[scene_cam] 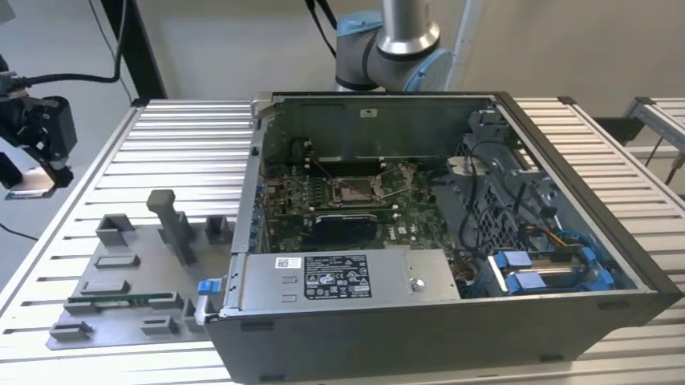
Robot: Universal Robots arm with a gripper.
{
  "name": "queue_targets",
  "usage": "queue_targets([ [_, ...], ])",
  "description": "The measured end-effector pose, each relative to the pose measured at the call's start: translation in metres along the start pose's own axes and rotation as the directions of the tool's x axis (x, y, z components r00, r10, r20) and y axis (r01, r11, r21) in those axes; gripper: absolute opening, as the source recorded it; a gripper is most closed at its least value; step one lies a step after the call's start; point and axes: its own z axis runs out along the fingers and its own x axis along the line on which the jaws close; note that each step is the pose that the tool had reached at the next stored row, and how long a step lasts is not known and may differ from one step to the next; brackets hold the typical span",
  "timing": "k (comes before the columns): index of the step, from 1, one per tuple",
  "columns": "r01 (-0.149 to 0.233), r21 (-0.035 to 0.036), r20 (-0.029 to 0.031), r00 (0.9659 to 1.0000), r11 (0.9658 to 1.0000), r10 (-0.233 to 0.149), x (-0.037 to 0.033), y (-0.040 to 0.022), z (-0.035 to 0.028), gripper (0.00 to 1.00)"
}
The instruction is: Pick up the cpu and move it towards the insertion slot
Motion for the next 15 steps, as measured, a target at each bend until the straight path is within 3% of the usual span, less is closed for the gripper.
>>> queue_targets([
  [11,0.000,0.0001,-0.0001,1.0000,1.0000,0.000,0.0000,0.0010,-0.0288,0.00],
  [15,0.000,-0.0004,0.0001,1.0000,1.0000,0.000,0.0000,0.0011,-0.0310,0.00],
])
